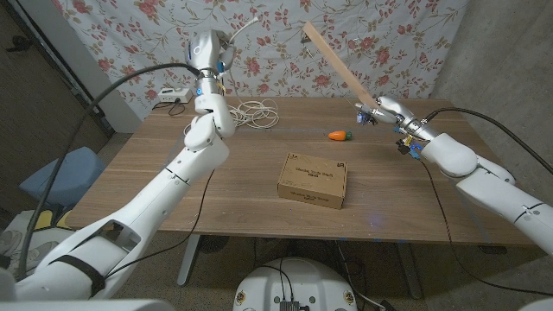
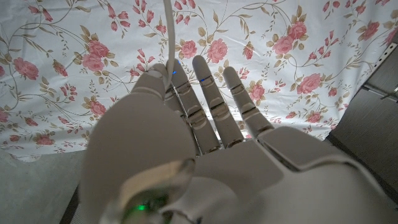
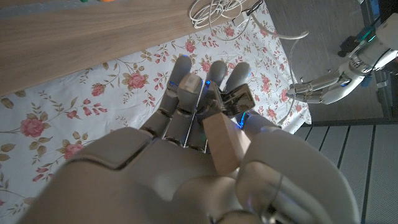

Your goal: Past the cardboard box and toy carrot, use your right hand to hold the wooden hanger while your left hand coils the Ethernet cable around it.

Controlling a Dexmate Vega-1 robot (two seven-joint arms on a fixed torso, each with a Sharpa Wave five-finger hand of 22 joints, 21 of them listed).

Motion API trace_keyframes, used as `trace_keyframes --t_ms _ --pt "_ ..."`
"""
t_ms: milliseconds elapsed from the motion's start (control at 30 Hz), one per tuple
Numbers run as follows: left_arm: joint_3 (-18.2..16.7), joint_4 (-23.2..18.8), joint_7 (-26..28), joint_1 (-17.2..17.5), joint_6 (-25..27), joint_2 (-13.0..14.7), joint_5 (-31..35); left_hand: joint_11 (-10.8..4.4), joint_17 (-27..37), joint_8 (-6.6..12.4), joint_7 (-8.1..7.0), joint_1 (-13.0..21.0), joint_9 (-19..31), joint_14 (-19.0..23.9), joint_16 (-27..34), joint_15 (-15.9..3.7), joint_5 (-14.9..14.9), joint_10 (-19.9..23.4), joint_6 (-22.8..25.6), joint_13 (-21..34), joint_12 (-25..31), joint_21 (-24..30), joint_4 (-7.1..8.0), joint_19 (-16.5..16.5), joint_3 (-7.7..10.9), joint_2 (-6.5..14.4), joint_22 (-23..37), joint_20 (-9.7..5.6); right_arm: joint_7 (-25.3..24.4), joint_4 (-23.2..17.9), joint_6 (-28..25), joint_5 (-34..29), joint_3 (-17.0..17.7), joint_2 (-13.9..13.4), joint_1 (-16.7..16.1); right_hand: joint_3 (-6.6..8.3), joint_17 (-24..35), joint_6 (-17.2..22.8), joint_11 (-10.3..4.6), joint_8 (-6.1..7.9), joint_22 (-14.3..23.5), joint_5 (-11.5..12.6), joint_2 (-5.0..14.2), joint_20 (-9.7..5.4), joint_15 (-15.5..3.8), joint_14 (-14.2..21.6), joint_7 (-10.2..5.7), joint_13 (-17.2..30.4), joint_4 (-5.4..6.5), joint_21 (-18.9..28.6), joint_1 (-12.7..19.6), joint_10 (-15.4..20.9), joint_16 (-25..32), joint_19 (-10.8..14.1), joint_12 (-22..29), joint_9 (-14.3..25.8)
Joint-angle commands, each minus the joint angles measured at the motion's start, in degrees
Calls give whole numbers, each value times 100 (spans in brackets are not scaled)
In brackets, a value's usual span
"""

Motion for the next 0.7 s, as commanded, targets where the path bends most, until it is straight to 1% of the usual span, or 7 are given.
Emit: trace_keyframes --t_ms 33,233,433,533,567,633,700 --pt "-250 949 -41 -721 -427 -424 -1411 -210 16 -2 175 156 120 77 -41 -633 47 247 157 49 45 82 -22 62 -6 120 46 -21 114 -321 210 -1090 -211 -60 74 47 2 13 6 57 8 -22 211 -47 -312 -157 15 70 2 46 -198 -5 21 30 2850 -1" --pt "20 1344 -414 -1199 -623 -339 -1789 -221 17 -13 180 158 126 101 -76 -625 58 248 145 87 47 153 -14 63 -21 117 89 -59 274 -359 140 -1322 -339 -81 203 52 1 13 3 81 5 -23 210 -42 -311 -152 21 -83 -2 40 -206 41 22 31 2774 -11" --pt "359 1679 -827 -1699 -815 -310 -2013 -222 17 -29 176 165 111 106 -113 -626 69 244 148 121 44 203 -11 39 -35 109 121 -92 346 -381 75 -1478 -397 -102 280 59 1 -3 14 99 3 -24 210 -47 -312 -147 17 7 -5 36 -214 27 22 41 2829 -28" --pt "464 1776 -1178 -1923 -910 -310 -2226 -238 16 -42 168 169 105 102 -135 -629 75 233 135 137 38 222 -11 29 -43 103 125 -99 349 -385 1 -1509 -392 -122 280 61 2 -2 14 108 3 -25 210 -41 -312 -145 19 -66 -6 36 -219 54 23 45 2793 -41" --pt "540 1835 -1454 -2071 -984 -299 -2331 -238 17 -42 170 171 105 101 -141 -630 77 237 140 142 40 226 -10 23 -44 104 125 -105 364 -370 -39 -1489 -390 -130 278 61 2 -6 14 110 3 -26 210 -42 -331 -147 21 -55 -6 37 -220 54 22 48 2800 -40" --pt "606 1867 -1572 -2160 -1015 -279 -2388 -231 17 -46 173 173 98 101 -154 -632 81 222 146 152 32 235 -9 13 -48 103 125 -100 375 -370 -67 -1481 -391 -141 278 61 2 -3 0 113 3 -26 209 -40 -324 -156 22 4 -6 37 -222 38 19 49 2835 -48" --pt "752 1946 -2064 -2418 -1130 -236 -2530 -227 17 -51 174 177 92 95 -168 -631 84 222 152 162 30 246 -8 6 -52 102 126 -107 411 -354 -141 -1466 -404 -154 290 63 1 -12 11 125 4 -27 210 -39 -333 -152 28 25 -7 35 -225 31 20 48 2850 -44"
